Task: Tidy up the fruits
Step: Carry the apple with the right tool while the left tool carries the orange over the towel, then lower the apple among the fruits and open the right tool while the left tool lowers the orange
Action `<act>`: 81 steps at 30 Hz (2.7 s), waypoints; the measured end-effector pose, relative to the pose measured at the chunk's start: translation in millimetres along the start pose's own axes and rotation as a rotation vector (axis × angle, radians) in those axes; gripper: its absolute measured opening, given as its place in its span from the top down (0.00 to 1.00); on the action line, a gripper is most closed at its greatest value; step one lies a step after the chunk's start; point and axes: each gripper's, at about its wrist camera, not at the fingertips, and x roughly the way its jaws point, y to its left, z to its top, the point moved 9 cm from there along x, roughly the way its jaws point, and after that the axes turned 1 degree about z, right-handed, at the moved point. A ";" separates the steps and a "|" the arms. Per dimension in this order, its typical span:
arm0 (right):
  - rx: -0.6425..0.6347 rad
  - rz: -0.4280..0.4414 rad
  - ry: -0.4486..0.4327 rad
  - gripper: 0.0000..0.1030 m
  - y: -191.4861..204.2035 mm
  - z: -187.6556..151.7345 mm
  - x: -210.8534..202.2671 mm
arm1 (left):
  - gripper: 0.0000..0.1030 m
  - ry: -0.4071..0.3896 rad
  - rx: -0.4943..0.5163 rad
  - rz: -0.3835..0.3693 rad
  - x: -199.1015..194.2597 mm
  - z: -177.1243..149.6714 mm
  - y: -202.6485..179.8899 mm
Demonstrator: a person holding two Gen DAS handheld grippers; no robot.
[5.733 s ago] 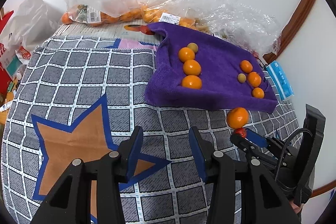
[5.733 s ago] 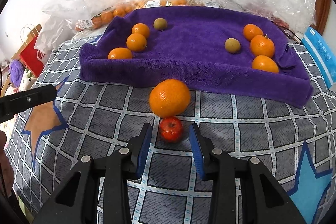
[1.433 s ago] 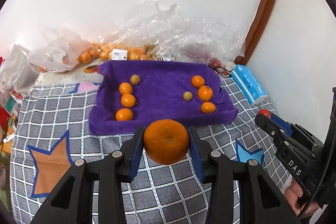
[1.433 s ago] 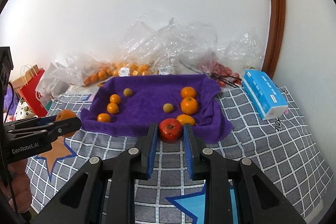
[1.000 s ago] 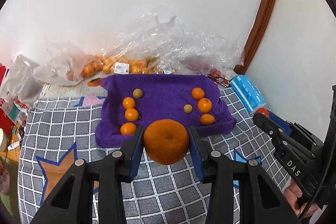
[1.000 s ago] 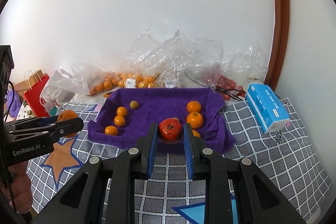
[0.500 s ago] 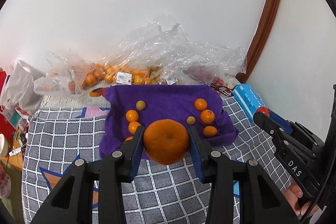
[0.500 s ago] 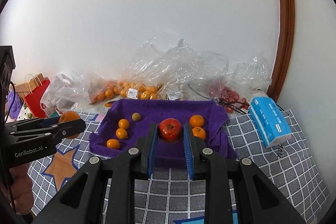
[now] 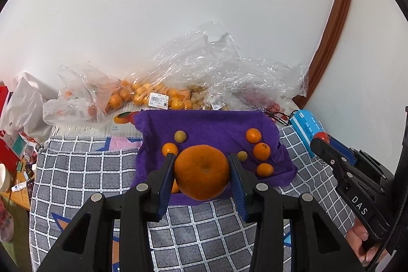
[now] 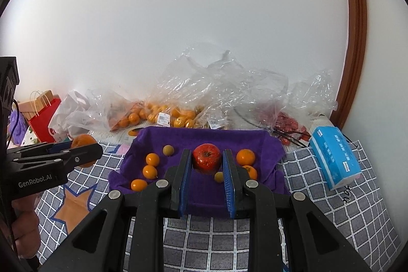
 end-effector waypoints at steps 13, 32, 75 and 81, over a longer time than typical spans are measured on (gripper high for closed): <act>0.002 -0.005 0.022 0.77 -1.8 0.5 23.0 | 0.62 0.010 0.004 -0.012 17.9 9.1 3.5; -0.008 -0.009 0.056 0.77 -14.7 6.1 64.7 | 0.62 0.041 -0.009 -0.017 54.3 20.8 5.6; 0.023 0.067 0.324 0.77 -16.1 -97.6 170.2 | 0.62 0.188 -0.079 -0.051 167.5 7.1 29.3; 0.022 0.074 0.346 0.77 -14.1 -105.8 176.7 | 0.62 0.219 -0.068 -0.072 181.7 1.1 22.6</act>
